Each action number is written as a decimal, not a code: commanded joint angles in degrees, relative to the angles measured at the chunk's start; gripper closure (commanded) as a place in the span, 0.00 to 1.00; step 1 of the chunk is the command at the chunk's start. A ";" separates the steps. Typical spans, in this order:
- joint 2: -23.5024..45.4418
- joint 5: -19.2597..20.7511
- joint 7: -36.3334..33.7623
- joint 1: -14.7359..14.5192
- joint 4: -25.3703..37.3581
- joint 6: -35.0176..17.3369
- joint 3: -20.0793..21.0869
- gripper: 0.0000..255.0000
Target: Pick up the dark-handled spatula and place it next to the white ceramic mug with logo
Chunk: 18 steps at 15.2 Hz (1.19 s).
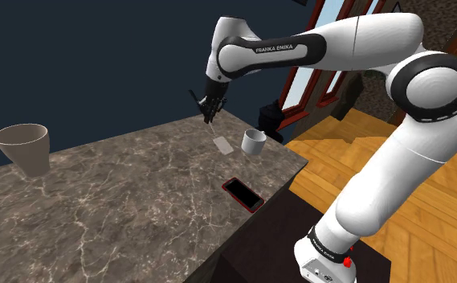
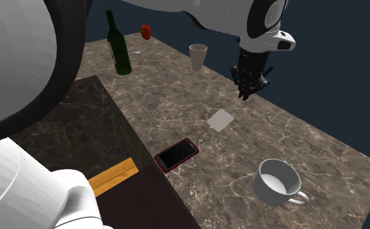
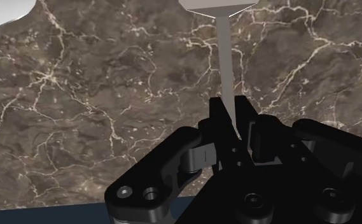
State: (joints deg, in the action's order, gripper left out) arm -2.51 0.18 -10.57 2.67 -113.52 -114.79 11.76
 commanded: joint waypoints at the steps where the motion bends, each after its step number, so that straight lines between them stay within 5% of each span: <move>1: -0.50 -0.25 2.98 1.33 -0.65 -0.19 -1.48 1.00; 18: 4.95 -1.36 26.12 12.32 5.93 1.10 -13.22 1.00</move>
State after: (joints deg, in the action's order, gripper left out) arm 1.93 -1.06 14.19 14.36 -108.45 -114.05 -0.86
